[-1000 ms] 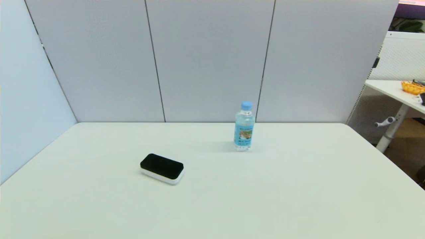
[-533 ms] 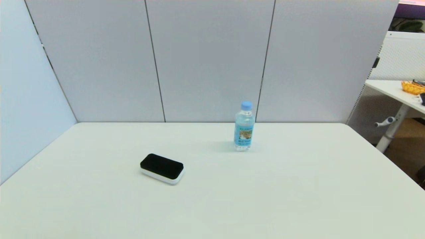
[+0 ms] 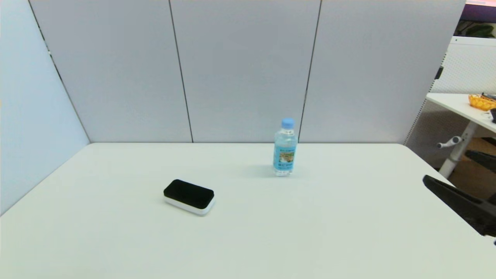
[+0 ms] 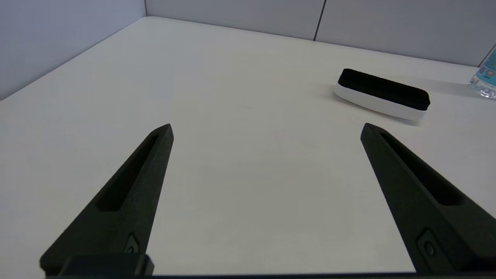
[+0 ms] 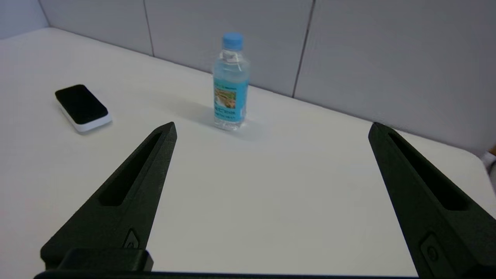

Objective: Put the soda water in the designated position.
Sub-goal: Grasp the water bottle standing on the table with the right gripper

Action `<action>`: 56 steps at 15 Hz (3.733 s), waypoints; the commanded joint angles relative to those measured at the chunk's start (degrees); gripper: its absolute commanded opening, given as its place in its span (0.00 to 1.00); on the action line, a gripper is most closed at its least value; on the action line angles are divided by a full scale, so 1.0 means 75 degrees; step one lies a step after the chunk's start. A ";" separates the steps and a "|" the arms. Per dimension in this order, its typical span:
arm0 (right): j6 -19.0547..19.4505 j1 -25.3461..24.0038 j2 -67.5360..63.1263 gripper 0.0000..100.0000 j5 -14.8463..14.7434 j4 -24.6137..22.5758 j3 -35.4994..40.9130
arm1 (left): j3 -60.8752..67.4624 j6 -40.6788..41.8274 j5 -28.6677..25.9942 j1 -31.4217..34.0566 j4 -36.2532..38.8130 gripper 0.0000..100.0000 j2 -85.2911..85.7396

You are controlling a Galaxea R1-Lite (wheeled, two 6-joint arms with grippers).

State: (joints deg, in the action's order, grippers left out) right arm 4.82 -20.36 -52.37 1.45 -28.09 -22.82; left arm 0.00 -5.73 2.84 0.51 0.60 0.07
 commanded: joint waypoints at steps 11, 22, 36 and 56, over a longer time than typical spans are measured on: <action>0.0049 -0.0965 -0.4795 1.00 -0.0791 -0.2056 -0.1727 | 0.0000 -0.0009 0.0008 0.0002 0.0002 1.00 0.0002; -0.0080 -0.2336 -0.6927 1.00 -0.2268 -0.2700 -0.3285 | 0.0000 -0.0009 0.0008 0.0002 0.0002 1.00 0.0002; -0.0419 -0.1797 -0.8205 1.00 -0.3568 -0.2829 -0.4281 | 0.0000 -0.0009 0.0008 0.0002 0.0002 1.00 0.0002; -0.1099 -0.1633 -0.9048 1.00 -0.3557 -0.2829 -0.5196 | 0.0000 -0.0009 0.0008 0.0002 0.0002 1.00 0.0002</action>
State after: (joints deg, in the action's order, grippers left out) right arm -3.44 -33.04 -119.21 -25.14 -48.95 -61.36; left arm 0.00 -5.75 2.84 0.51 0.57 0.07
